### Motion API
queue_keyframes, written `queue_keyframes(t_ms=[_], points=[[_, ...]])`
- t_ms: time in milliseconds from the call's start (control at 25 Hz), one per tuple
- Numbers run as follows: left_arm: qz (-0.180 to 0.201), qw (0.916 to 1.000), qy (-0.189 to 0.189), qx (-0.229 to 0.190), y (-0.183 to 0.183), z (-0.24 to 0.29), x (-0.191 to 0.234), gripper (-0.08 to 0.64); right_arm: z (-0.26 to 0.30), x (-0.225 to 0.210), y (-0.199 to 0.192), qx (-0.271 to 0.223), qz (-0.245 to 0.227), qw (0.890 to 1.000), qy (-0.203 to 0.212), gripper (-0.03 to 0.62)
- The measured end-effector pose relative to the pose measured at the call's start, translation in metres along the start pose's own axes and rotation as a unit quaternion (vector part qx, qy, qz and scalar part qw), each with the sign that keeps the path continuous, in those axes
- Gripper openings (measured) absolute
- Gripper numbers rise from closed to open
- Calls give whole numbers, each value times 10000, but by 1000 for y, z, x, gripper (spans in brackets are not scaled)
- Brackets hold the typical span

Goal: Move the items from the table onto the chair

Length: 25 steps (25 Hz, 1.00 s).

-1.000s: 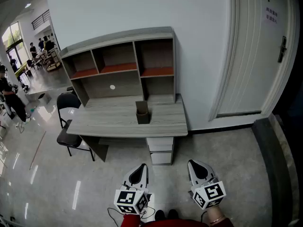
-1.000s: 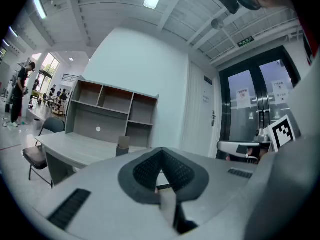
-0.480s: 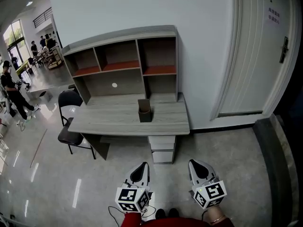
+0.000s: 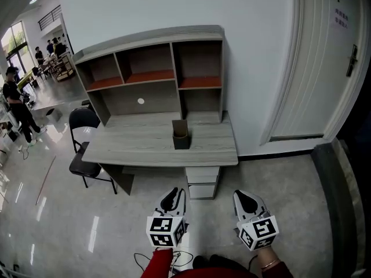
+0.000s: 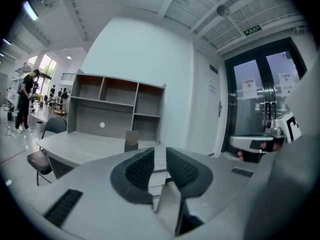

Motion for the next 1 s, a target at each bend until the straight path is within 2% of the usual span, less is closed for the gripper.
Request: queue_keyframes(t_ms=[80,240,480,600,720,1000], points=[[101,9999,71,84,8,24,11,137,15,-6,5,60,-26,9999,-108,6],[-18,9989,358,314,8,80,27,329,40,-29,3,229,63,9995,-201,6],[-6,9936,950,615,9,186,69,456,117,-92,2,211,-93,9996,-137,6],[-192,9871,1273,951,3,236,92,466,168,-132,8,277,-290,9992,47,6],[-377,9779,1581,1316,-3,274,109,466,220,-163,10,494,-188,9980,359,6],[-628,9632,1903,1793,-27,316,132,466,299,-189,10,710,15,9946,755,6]])
Point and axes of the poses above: the fingertips, and each gripper's own axes: z forward along the fingers, x to its left, y out of its top, the point moved 6 cm from there along -z, backward along the fingers, and after that the axes turned 7 degrees about -z, right-handed, at the moved point
